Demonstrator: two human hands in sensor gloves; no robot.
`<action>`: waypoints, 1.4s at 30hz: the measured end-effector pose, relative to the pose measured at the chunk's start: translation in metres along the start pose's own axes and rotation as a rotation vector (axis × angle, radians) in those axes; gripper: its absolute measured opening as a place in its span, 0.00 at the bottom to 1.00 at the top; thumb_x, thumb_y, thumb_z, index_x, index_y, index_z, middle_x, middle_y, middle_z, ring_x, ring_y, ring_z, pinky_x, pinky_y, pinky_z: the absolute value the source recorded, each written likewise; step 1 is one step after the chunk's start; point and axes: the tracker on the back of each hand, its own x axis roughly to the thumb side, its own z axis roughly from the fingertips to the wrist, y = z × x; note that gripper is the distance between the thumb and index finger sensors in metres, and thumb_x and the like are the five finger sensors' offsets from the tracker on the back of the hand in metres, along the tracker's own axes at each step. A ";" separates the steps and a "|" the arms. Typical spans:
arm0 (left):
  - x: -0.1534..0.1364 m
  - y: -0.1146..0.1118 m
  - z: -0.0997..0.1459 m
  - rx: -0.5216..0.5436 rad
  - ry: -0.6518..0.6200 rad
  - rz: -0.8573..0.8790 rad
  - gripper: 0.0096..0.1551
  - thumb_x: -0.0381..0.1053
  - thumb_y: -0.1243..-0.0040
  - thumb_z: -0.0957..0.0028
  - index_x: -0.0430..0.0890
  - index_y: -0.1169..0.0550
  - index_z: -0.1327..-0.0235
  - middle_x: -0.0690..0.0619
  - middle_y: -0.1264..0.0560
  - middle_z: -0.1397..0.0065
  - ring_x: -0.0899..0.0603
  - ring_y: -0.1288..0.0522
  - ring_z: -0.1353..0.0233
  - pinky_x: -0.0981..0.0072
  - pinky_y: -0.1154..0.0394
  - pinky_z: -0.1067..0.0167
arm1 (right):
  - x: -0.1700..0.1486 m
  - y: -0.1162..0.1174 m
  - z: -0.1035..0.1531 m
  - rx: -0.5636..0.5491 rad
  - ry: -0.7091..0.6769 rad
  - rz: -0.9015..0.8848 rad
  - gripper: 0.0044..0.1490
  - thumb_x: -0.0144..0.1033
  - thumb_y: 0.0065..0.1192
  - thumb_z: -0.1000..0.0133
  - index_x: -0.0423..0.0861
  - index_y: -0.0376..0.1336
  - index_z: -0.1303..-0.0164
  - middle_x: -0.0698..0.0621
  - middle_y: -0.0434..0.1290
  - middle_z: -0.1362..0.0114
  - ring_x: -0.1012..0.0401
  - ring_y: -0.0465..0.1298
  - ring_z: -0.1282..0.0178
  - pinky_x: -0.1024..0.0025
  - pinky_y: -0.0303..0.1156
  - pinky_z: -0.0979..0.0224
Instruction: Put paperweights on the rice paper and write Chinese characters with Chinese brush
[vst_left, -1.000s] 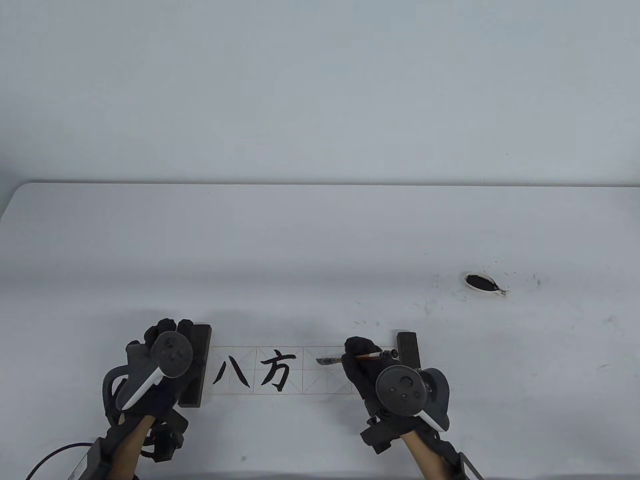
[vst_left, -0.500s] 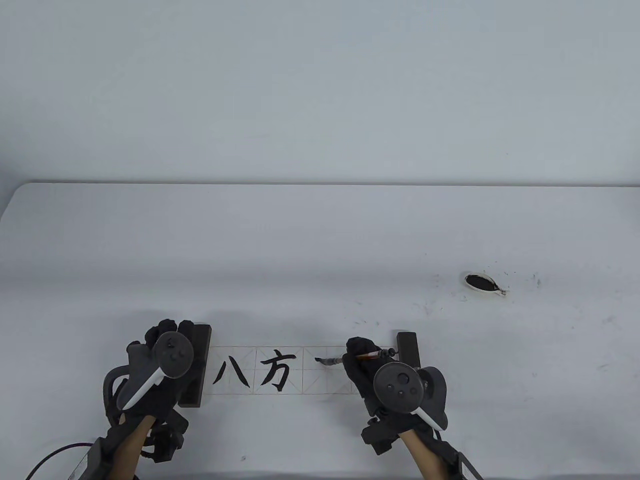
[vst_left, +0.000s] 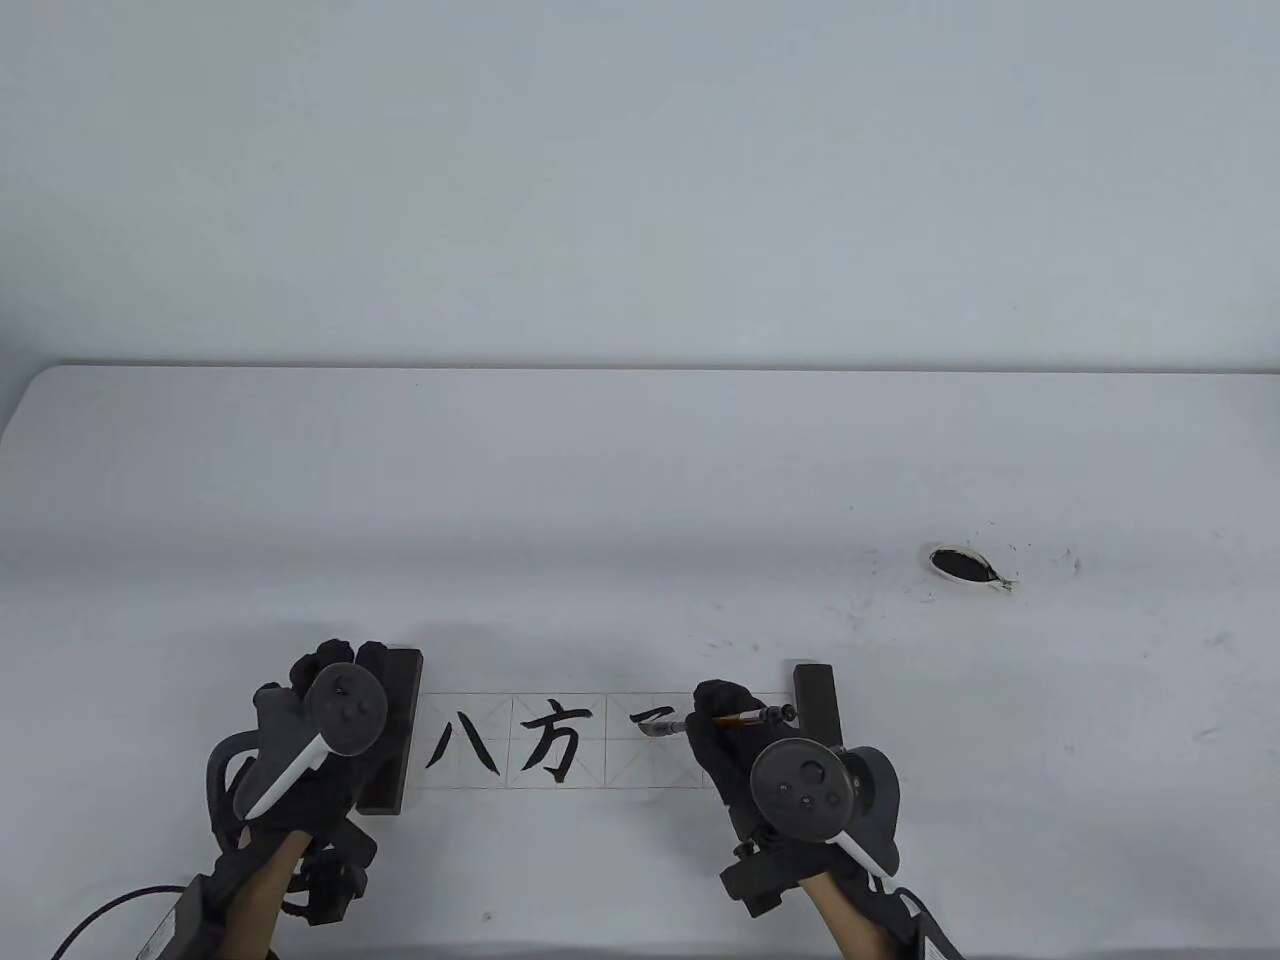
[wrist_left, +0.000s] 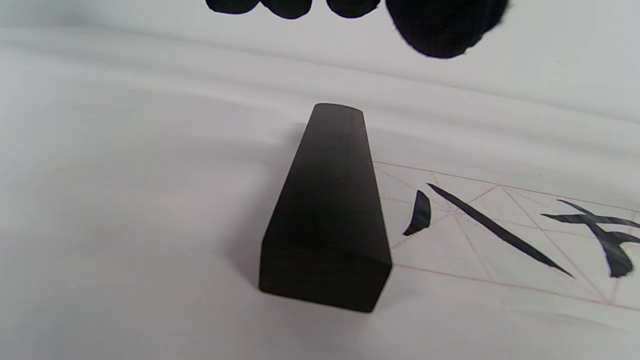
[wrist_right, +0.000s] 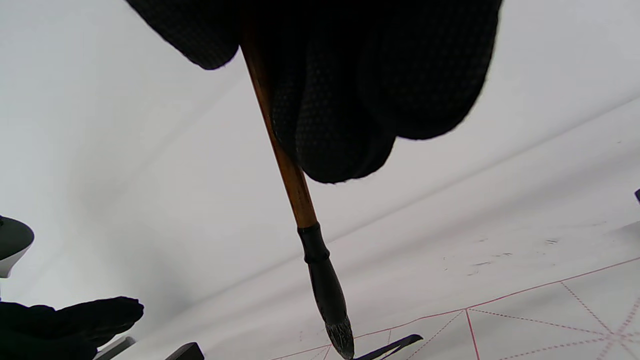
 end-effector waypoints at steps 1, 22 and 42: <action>0.000 0.000 0.000 0.000 0.000 0.000 0.49 0.63 0.53 0.44 0.58 0.57 0.11 0.46 0.59 0.07 0.34 0.58 0.08 0.34 0.63 0.18 | 0.001 0.001 0.000 0.004 -0.004 0.008 0.28 0.42 0.54 0.38 0.36 0.64 0.37 0.40 0.79 0.44 0.54 0.83 0.53 0.63 0.80 0.52; 0.000 0.000 0.000 -0.010 0.001 -0.001 0.49 0.63 0.53 0.44 0.58 0.56 0.11 0.46 0.59 0.07 0.33 0.58 0.08 0.34 0.63 0.18 | -0.002 -0.004 0.001 -0.012 0.042 0.106 0.27 0.42 0.55 0.38 0.36 0.65 0.38 0.40 0.80 0.45 0.53 0.83 0.54 0.62 0.80 0.52; 0.000 0.000 0.000 -0.014 0.001 -0.003 0.49 0.63 0.53 0.44 0.58 0.56 0.11 0.45 0.58 0.07 0.33 0.57 0.08 0.34 0.62 0.18 | 0.012 0.010 0.001 0.098 -0.057 0.022 0.28 0.42 0.54 0.38 0.37 0.63 0.35 0.40 0.78 0.42 0.53 0.83 0.51 0.62 0.79 0.49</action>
